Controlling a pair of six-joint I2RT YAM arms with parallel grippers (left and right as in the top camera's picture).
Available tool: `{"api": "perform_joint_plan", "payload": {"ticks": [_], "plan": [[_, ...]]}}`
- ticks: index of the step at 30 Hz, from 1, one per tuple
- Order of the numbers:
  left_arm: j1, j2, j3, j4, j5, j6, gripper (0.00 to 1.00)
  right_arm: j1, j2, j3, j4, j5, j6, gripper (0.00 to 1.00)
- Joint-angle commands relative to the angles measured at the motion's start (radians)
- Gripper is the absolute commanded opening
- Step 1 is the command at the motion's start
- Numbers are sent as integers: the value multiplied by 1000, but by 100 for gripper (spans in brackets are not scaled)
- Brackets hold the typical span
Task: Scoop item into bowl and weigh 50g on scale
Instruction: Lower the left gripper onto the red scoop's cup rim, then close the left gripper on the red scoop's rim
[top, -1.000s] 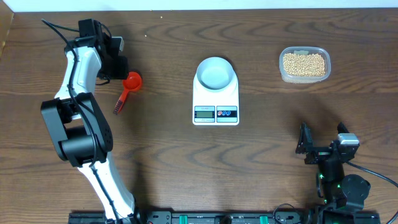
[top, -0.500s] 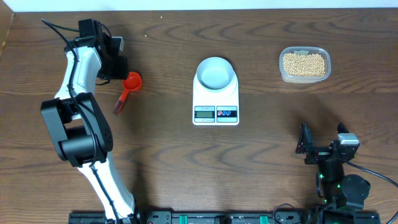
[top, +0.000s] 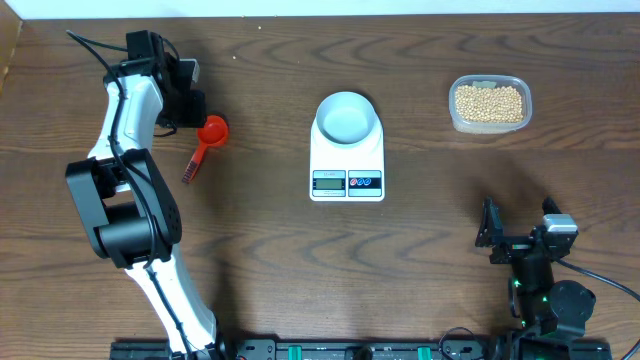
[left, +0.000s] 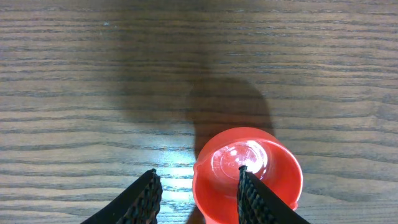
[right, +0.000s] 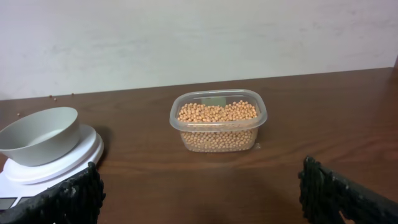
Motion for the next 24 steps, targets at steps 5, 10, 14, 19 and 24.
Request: {"api": "perform_joint_plan", "payload": {"ticks": [5, 10, 14, 19, 24], "plan": [[2, 16, -4, -2, 6, 6, 42, 16, -5, -1, -5, 0, -2, 99], [2, 16, -6, -3, 15, 20, 43, 16, -5, -1, -5, 0, -2, 99], [2, 16, -17, -6, 59, 52, 43, 16, -5, -1, -5, 0, -2, 99], [3, 18, -24, -6, 61, 63, 43, 16, -5, -1, -5, 0, -2, 99], [3, 18, -37, 5, 61, 74, 43, 16, -5, -1, -5, 0, -2, 99]]}}
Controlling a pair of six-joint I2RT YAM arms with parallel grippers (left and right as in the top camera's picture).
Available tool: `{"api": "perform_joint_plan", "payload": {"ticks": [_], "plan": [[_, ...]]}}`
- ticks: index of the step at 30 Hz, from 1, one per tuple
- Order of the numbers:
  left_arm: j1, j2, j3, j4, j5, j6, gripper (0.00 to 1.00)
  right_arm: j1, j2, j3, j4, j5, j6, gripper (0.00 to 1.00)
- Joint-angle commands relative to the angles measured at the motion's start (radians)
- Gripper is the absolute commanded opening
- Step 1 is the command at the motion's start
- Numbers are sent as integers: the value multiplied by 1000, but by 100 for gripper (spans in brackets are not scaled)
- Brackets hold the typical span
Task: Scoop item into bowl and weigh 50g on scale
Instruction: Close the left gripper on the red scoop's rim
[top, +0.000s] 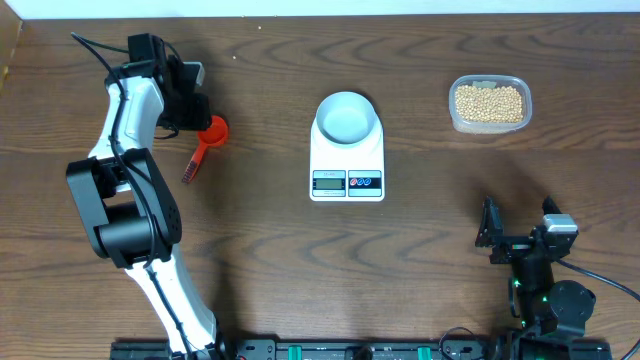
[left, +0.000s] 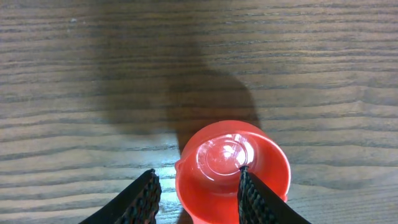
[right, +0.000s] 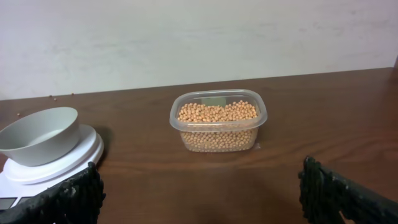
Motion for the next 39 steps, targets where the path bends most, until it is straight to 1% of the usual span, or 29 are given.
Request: {"api": "perform_joint_plan", "payload": {"ticks": [1, 24, 34, 39], "plan": [[3, 18, -19, 8, 15, 24, 43, 16, -5, -1, -4, 0, -2, 99], [12, 19, -32, 19, 14, 36, 42, 16, -5, -1, -4, 0, -2, 99], [12, 19, -77, 42, 14, 61, 42, 16, -5, -1, -4, 0, -2, 99], [12, 19, -77, 61, 15, 60, 38, 16, -5, -1, -4, 0, -2, 99]]}}
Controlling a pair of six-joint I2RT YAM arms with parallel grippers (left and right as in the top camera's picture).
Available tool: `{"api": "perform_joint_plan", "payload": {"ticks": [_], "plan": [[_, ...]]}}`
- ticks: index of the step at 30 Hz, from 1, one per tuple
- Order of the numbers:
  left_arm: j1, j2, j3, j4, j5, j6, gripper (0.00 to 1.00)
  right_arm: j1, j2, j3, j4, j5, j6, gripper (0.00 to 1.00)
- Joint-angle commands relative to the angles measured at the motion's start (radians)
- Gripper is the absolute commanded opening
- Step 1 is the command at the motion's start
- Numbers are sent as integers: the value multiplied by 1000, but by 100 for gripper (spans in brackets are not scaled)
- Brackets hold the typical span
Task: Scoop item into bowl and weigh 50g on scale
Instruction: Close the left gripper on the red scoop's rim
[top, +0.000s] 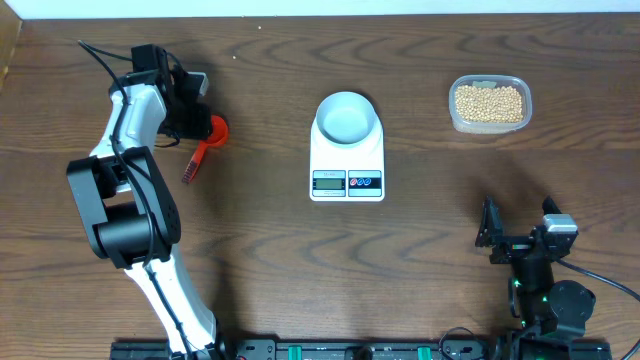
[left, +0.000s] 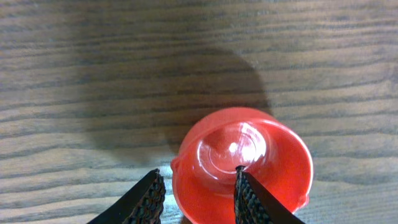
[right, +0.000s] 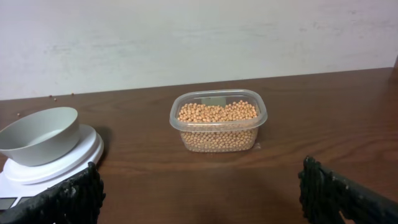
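The red scoop (top: 203, 145) lies at the table's left, its handle pointing toward the near edge. My left gripper (top: 198, 127) is over its cup, covering part of it. In the left wrist view the cup (left: 267, 155) fills the lower middle. My left gripper (left: 198, 198) is open and straddles the cup's left wall, with one finger inside the cup and the other outside the rim. The grey bowl (top: 347, 116) sits on the white scale (top: 347, 165). My right gripper (top: 520, 238) rests wide open near the front right.
A clear plastic tub of tan beans (top: 489, 103) stands at the far right, and also shows in the right wrist view as the tub (right: 217, 121), with the bowl (right: 37, 134) to its left. The scale's display faces the near edge.
My left gripper sits a little farther left and closer to the scoop cup, which looks larger in the wrist view. Its jaws are still open astride the rim. The right arm has not moved.
My left gripper stood open over the scoop cup with one finger inside it. At each later moment it was slightly farther left and lower, still straddling the cup wall. The scoop has kept its place on the table and the right gripper stayed parked open.
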Motion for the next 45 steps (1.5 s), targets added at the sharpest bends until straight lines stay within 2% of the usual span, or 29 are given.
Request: {"api": "perform_joint_plan", "payload": {"ticks": [1, 23, 30, 35, 39, 45], "plan": [[5, 20, -5, 9, 12, 14, 37, 16, -5, -1, -4, 0, -2, 99], [5, 68, -5, 63, 13, 3, 34, 16, -5, -1, -4, 0, -2, 99], [5, 68, -5, 69, 16, -8, 19, 16, -5, -1, -4, 0, -2, 99], [5, 68, -5, 80, 16, -50, 8, 16, -5, -1, -4, 0, -2, 99], [5, 63, -2, 88, 16, -107, 7, 16, -5, -1, -4, 0, -2, 99], [5, 1, 3, 107, 16, -255, 7, 16, -5, -1, -4, 0, -2, 99]]}}
